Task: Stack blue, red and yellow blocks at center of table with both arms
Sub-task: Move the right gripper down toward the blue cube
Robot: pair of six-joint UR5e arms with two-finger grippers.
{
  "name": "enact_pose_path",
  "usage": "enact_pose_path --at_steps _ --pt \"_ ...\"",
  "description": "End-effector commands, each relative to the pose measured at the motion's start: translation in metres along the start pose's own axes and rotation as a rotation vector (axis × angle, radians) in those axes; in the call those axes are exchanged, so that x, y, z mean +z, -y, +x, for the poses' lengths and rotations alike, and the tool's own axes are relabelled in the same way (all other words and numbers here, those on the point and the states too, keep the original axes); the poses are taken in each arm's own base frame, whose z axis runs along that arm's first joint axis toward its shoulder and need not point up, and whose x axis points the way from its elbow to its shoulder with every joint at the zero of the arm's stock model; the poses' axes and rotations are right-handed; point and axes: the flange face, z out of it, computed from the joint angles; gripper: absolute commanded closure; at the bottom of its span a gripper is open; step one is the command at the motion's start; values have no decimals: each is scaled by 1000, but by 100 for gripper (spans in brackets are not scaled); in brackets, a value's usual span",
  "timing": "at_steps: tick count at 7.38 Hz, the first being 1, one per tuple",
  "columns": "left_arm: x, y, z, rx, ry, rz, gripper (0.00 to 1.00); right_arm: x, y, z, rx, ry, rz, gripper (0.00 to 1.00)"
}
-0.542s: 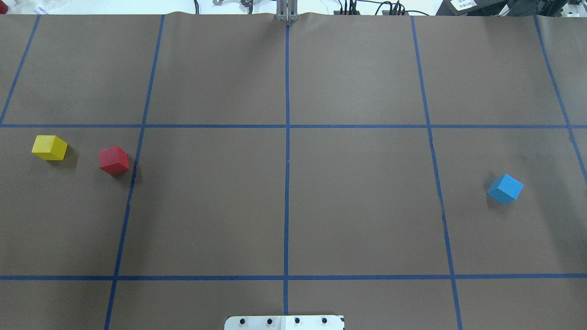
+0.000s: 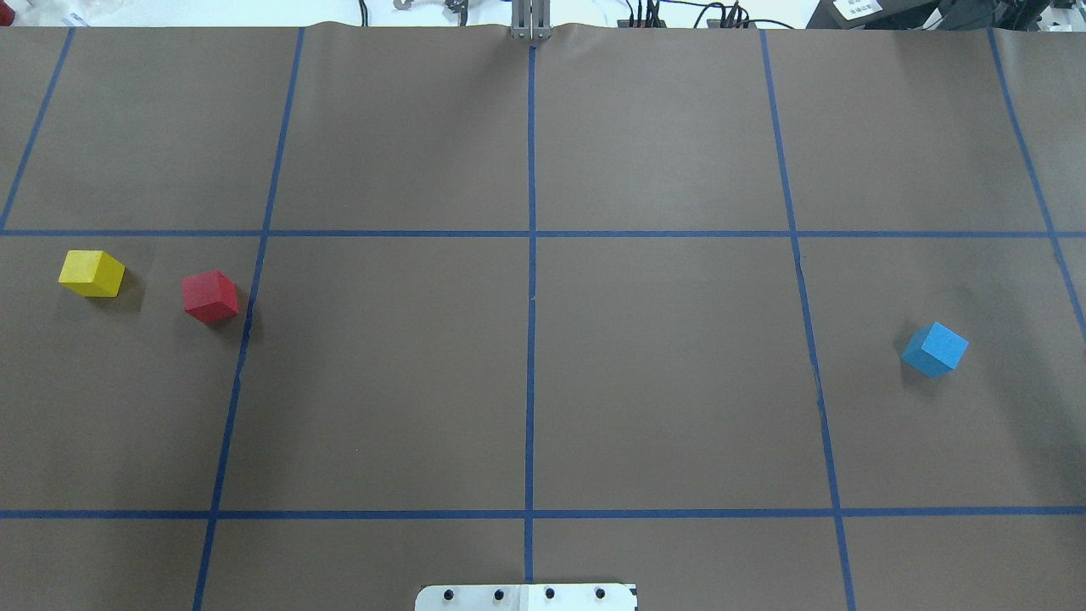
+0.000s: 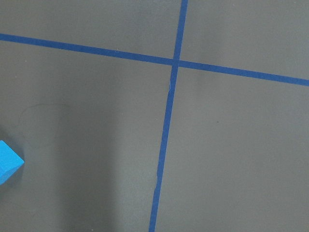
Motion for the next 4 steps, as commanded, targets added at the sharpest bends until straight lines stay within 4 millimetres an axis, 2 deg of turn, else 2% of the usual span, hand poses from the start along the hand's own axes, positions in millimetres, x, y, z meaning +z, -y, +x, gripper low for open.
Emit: enact_pose_path --at_steps 1,2,3,4 --pt "-16 18 14 43 4 43 0 -30 18 -24 -56 -8 66 0" --pt "-30 36 23 78 9 82 0 -45 34 -34 -79 -8 100 0" --pt "-35 42 23 101 15 114 0 -48 38 -36 -90 -8 134 0" --pt "-42 60 25 165 49 180 0 -43 34 -34 -73 8 176 0"
